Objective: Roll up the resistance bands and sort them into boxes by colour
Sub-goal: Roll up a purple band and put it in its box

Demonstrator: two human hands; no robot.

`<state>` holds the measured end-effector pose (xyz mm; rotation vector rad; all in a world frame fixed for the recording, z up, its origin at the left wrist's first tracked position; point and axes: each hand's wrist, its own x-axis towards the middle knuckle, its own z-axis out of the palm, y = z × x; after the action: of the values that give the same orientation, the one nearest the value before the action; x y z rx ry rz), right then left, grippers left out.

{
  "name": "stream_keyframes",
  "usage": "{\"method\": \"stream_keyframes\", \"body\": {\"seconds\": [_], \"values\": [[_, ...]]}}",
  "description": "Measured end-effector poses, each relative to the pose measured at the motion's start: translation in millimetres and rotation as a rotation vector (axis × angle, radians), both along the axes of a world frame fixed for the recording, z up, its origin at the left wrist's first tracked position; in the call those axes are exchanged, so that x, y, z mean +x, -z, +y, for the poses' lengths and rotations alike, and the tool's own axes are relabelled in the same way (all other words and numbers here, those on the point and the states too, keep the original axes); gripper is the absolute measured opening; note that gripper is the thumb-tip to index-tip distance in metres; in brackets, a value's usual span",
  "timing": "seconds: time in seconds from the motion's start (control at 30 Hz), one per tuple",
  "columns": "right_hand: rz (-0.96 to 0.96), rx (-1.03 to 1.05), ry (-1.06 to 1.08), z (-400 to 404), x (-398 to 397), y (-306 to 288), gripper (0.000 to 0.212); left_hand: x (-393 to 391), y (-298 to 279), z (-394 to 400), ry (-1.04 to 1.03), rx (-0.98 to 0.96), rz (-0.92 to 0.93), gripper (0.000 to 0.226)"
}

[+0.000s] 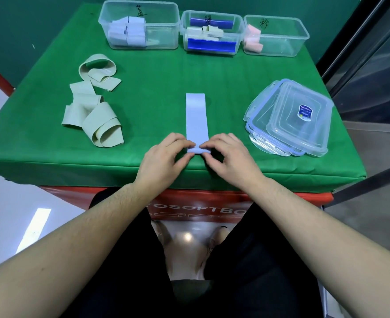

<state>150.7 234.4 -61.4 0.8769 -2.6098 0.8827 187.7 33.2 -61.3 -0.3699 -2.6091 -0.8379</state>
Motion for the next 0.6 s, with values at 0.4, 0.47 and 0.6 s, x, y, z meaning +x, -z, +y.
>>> {"method": "stream_keyframes", "body": {"seconds": [0.4,0.47,0.6], "values": [[0.030,-0.004,-0.011,0.8,-4.1,-0.7,0.018,-5.3,0.3,-0.6,-0.021,-0.004,-0.049,0.025],[0.017,0.012,-0.010,0.2,-5.8,-1.2,0.018,-5.4,0.1,-0.1,-0.037,-0.009,-0.067,0.026],[-0.002,0.012,-0.003,0.0,-8.7,-3.1,0.019,-7.1,-4.8,1.3,-0.015,-0.006,-0.052,0.025]]}}
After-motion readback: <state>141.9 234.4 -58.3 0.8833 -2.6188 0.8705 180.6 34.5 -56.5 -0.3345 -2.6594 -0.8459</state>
